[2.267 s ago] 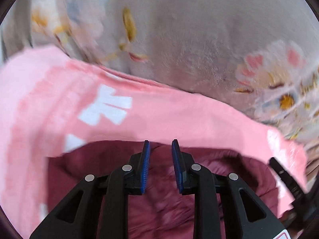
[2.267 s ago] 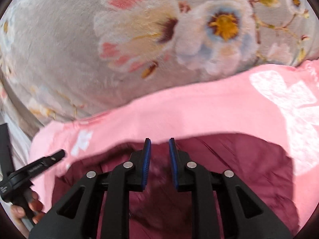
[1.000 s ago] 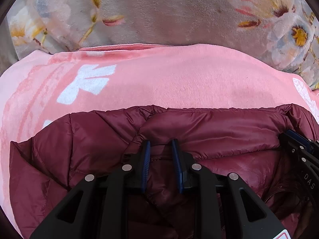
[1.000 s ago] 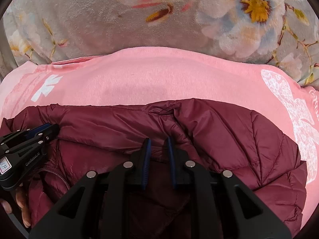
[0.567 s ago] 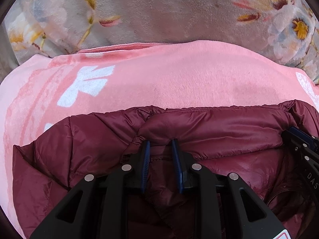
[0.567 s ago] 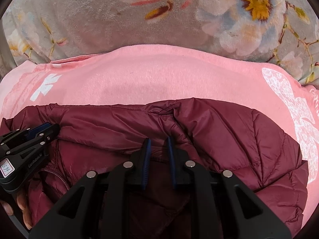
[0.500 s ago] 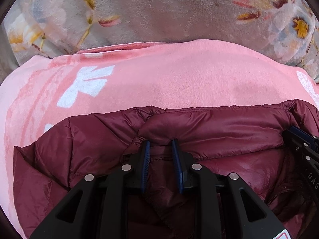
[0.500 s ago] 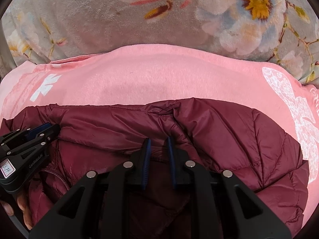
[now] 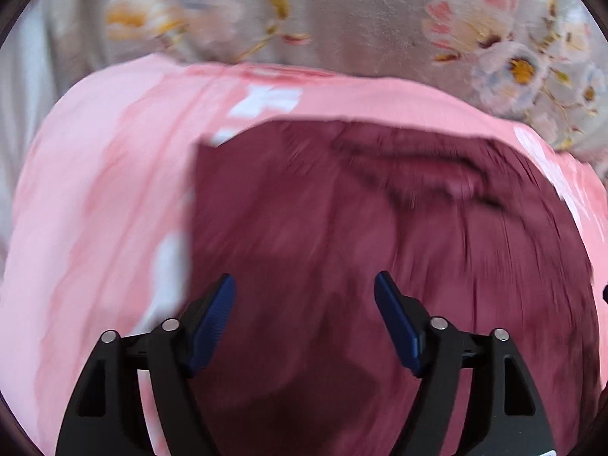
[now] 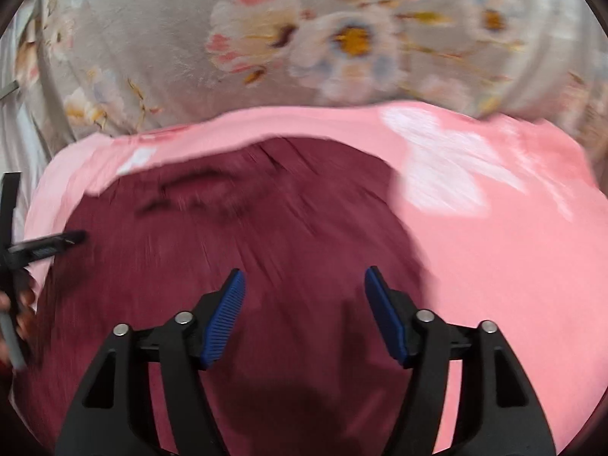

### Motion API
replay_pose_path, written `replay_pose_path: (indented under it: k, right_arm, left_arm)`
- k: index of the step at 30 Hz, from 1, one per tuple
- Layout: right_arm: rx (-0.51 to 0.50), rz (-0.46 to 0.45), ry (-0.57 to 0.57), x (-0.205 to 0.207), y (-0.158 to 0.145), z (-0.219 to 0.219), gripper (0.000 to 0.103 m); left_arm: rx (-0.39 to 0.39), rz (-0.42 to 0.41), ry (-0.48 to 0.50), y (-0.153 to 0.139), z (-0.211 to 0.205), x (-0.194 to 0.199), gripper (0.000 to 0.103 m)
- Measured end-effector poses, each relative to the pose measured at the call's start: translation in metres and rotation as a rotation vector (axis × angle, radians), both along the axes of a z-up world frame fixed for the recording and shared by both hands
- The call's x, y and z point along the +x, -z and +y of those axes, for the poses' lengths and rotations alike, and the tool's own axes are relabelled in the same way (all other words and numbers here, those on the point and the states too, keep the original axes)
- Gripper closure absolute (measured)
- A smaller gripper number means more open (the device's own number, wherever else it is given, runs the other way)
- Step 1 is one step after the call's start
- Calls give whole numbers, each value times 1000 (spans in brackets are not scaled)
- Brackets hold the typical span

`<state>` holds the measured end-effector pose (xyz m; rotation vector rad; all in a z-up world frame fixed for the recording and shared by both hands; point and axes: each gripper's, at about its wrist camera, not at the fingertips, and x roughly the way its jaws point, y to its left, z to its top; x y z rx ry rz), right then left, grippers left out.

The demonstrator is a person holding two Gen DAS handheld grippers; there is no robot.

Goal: Fold large clothes

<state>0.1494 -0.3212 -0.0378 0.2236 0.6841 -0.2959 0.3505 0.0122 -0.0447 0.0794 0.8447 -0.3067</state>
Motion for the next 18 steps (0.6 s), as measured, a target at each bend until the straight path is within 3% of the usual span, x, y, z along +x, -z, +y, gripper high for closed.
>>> replay_pose_path:
  k: [6, 9, 10, 12, 18]
  right_arm:
    - [164, 58, 142, -142, 16, -22, 33]
    - [257, 54, 175, -186, 33, -19, 33]
    - [284, 53, 183, -195, 38, -18, 33]
    - [331, 38, 191, -207, 46, -15, 32]
    - [368, -29, 230, -207, 48, -8, 31]
  left_arm:
    - [-64, 142, -87, 23, 106, -100, 26]
    - [-153, 247, -145, 41, 151, -138, 26]
    - [-208, 277, -156, 47, 165, -152, 27]
    - [-246, 266, -156, 48, 174, -171, 27]
    - [-248, 241, -143, 50, 160, -191, 29]
